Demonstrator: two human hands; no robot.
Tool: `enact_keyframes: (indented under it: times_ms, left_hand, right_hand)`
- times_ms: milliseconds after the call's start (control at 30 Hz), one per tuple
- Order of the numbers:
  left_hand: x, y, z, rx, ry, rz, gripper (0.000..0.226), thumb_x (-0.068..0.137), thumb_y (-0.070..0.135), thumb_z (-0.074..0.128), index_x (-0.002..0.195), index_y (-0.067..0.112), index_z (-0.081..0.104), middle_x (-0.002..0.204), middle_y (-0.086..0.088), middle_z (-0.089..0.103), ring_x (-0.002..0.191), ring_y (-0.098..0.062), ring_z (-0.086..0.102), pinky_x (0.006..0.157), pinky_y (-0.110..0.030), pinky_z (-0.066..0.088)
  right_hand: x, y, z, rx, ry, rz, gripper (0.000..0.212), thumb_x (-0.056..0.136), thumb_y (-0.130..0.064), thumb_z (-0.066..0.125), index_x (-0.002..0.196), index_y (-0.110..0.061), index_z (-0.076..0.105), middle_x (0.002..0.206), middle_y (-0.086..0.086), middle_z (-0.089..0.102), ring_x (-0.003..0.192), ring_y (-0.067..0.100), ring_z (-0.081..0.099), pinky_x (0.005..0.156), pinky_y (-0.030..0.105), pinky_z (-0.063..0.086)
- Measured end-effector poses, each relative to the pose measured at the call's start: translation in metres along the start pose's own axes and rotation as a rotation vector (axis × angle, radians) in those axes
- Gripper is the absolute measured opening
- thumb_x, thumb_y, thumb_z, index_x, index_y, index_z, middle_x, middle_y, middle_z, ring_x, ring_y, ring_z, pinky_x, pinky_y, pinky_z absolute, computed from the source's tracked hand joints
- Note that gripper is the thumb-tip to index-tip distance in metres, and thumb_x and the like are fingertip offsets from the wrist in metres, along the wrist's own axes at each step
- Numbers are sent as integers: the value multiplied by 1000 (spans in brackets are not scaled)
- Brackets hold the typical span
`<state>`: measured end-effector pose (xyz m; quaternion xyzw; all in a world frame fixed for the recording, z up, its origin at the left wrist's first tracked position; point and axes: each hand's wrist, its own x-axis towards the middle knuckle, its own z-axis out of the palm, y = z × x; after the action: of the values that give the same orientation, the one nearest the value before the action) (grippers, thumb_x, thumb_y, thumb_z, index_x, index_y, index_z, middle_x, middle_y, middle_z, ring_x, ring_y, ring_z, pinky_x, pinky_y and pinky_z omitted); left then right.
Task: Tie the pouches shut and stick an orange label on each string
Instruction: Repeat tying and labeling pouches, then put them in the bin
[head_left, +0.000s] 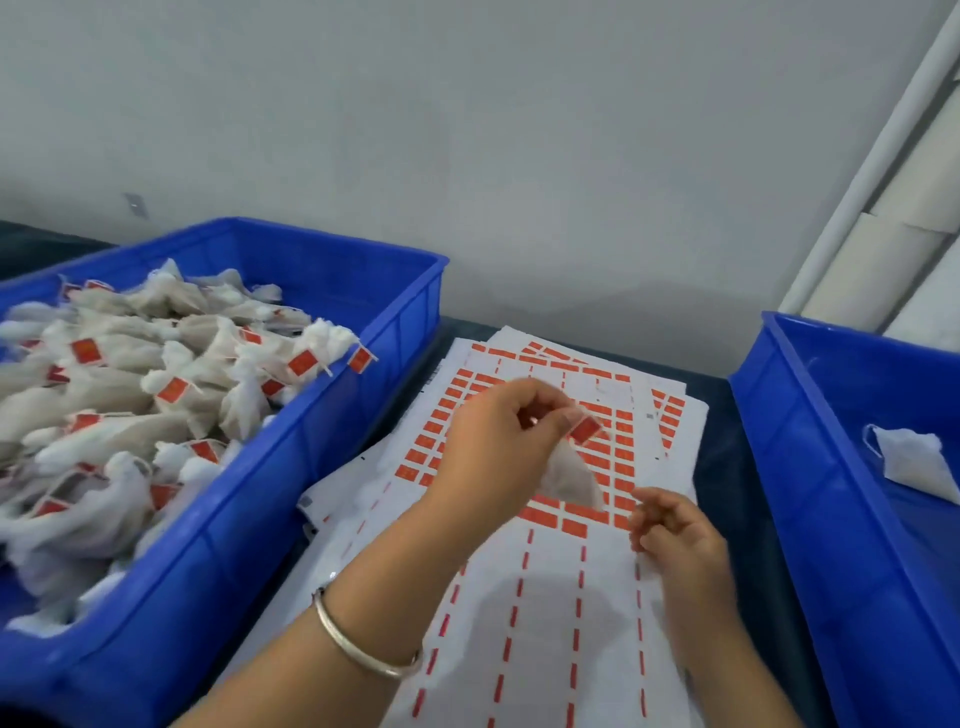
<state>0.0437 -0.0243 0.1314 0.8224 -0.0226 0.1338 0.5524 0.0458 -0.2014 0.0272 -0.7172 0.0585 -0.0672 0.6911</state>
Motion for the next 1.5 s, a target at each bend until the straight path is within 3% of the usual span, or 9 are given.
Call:
enact_keyframes:
  times_ms: [200,433,700,967,1100,1167,1333,1433,1500]
  left_hand:
    - [-11,40,-100,406,356,376,20,83,26,64,73,40,56,70,25,51,65,7,50,66,3,34]
    - [-30,17,-199,646,731,42,11,86,28,61,75,28,62,65,20,54,68,-13,53,67,-26,34]
    - [-37,-21,-220,865,304,-480,16,89,21,60,102,14,65,87,-3,64,74,-17,56,69,-32,47]
    - [-55,9,-163,693,291,-149,16,89,16,59,101,26,64,80,11,56,69,-5,50,67,-28,44]
    - [-59,9,-79,752,-196,-124,27,90,21,58,113,35,57,98,14,59,83,-4,56,83,-22,47]
    - [-61,-3,-40,754,-396,-184,32,89,27,60,120,34,56,114,10,60,95,-10,59,93,-26,48]
    - [-74,-45,17,859,-680,-53,58,80,54,63,131,35,43,137,14,45,119,-9,49,98,-30,41]
    - [-71,-58,37,914,-654,36,63,79,62,57,133,36,38,142,13,38,128,-13,40,109,-42,32]
    - [-68,-64,43,911,-616,64,64,77,66,54,131,37,39,140,14,40,126,-12,42,107,-41,33]
  right_hand:
    - [-1,10,5,-189,-84,33,18,94,-4,54,95,-18,65,85,-8,70,88,21,68,72,36,58]
    - [-3,6,7,-222,-60,42,16,94,-4,54,91,-15,65,92,-3,70,91,24,66,78,43,57]
    - [-10,5,14,-284,-40,57,13,93,-10,58,91,-20,66,100,-8,69,87,16,66,60,24,52]
    - [-33,-22,37,-967,-144,-59,7,93,-41,55,100,-40,55,108,-21,61,71,-3,54,61,8,37]
    - [-62,-62,27,-879,-155,-114,14,95,-34,54,106,-37,61,112,-20,62,84,-2,57,75,9,42]
    - [-85,-93,8,-796,-107,-171,12,93,-30,57,91,-41,62,98,-27,64,82,-8,60,64,4,44]
    - [-114,-161,-74,-720,127,-223,29,87,-21,63,81,-49,68,81,-29,67,80,-6,62,63,15,45]
    - [-101,-174,-135,-891,284,-98,29,89,-15,63,78,-41,65,86,-18,67,84,2,60,63,17,39]
    - [-91,-169,-169,-1105,158,140,20,86,-21,69,87,-39,61,97,-15,63,88,3,57,68,20,39]
